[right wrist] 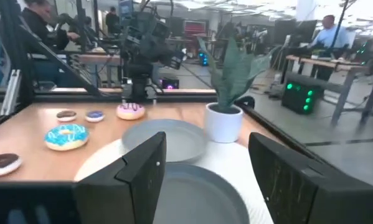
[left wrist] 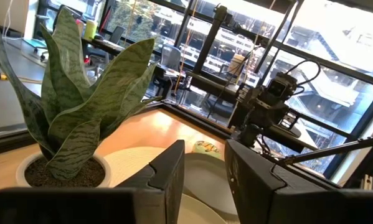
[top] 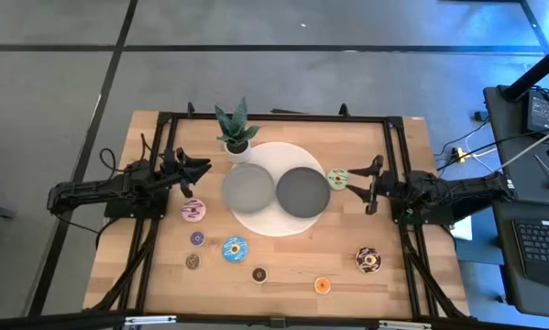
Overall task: Pick & Place donuts
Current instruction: Put the large green donut on the green plate
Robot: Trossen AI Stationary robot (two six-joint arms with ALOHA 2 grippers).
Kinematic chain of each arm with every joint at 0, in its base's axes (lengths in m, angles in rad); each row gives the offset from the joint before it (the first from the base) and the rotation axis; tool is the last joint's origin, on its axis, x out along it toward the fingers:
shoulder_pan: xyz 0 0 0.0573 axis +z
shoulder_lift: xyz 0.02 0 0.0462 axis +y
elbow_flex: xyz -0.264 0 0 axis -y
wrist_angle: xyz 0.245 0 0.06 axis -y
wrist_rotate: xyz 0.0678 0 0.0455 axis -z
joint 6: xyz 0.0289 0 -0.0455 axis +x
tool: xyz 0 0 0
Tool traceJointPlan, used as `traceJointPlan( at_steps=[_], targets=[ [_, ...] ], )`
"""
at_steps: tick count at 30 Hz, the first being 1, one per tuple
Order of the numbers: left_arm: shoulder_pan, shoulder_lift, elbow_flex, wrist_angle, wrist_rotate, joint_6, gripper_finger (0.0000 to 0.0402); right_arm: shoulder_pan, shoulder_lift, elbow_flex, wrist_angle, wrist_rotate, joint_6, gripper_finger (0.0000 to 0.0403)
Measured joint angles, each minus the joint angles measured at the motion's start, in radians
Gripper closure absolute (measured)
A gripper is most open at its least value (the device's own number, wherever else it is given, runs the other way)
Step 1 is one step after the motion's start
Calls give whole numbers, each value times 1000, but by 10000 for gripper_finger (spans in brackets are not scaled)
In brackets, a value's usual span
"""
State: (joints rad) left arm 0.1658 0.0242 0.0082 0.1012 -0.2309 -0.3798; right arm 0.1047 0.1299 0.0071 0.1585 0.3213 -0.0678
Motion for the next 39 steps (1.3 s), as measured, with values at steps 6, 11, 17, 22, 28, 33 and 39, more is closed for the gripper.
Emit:
traceJointPlan(
  at_steps=[6, 11, 17, 22, 28, 33, 39],
  targets=[
    [0, 0, 0, 0, 0, 0, 295, 0, -2, 0, 32, -62, 237, 173],
    [0, 0, 0, 0, 0, 0, 292, 0, 10, 0, -3, -57, 352, 173],
    [0, 0, 0, 0, 0, 0, 295, 0, 22, 0, -14, 169, 478, 172],
    [0, 0, 0, 0, 0, 0, 292, 0, 23, 2, 9, 284, 559, 159],
    [0, 0, 0, 0, 0, 0, 292, -43, 103, 153, 30, 335, 449, 138],
    [0, 0, 0, 0, -5, 0, 295, -135, 259, 370, -339, 337, 675, 135],
    [0, 0, 0, 0, -40, 0, 292, -248, 523, 515, -690, 197, 979, 135]
  ],
)
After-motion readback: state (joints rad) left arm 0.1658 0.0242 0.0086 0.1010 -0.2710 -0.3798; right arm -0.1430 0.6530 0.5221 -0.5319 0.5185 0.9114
